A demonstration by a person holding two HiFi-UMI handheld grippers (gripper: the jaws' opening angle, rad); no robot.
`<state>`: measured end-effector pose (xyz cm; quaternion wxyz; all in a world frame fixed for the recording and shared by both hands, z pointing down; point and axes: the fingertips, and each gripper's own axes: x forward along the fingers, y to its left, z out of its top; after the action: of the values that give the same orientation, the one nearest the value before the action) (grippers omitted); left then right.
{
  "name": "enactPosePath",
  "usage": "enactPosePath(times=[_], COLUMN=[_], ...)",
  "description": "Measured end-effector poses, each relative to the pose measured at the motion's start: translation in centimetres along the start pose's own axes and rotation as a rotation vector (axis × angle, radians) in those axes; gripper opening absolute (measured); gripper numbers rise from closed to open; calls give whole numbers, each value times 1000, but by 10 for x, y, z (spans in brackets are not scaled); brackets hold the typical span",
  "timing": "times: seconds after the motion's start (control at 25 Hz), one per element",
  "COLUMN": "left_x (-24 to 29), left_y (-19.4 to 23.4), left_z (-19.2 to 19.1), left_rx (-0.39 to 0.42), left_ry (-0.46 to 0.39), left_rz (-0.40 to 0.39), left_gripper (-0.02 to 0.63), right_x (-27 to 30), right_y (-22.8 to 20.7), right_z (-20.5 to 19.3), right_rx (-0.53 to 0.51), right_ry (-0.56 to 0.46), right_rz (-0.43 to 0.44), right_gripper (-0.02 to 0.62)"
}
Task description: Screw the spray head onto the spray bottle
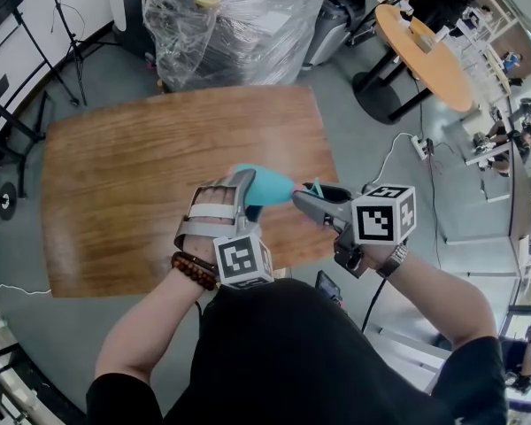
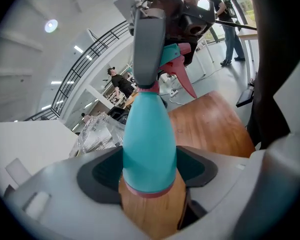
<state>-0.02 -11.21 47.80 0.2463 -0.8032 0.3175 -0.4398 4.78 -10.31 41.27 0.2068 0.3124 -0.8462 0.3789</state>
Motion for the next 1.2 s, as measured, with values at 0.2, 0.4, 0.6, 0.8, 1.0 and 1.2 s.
enactPosePath(times=[0.2, 0.4, 0.6, 0.8, 1.0, 1.2], left_x=[2, 3, 4, 4, 2, -1], left_y=[-5, -7, -6, -12, -15, -26], left_z=[0, 0, -4, -9, -15, -14], left_rx=[27, -14, -52, -131, -192, -164], left_ry=[10, 0, 0, -29, -79, -114], left_rz=[9, -25, -50, -123, -202, -296], left_gripper=[359, 358, 359, 359, 359, 358], right_x=[1, -2, -12, -40, -67, -50], right_y=[-8, -5, -8, 10, 33, 25], right_z=[-8, -2, 13, 41, 51, -18], right_rx=[317, 248, 107, -196, -1000, -1960], right_ry=[-4, -11, -44, -106, -24, 289], right_rz=[30, 32, 13, 17, -106, -262], right_gripper=[118, 129, 178, 195, 193, 195])
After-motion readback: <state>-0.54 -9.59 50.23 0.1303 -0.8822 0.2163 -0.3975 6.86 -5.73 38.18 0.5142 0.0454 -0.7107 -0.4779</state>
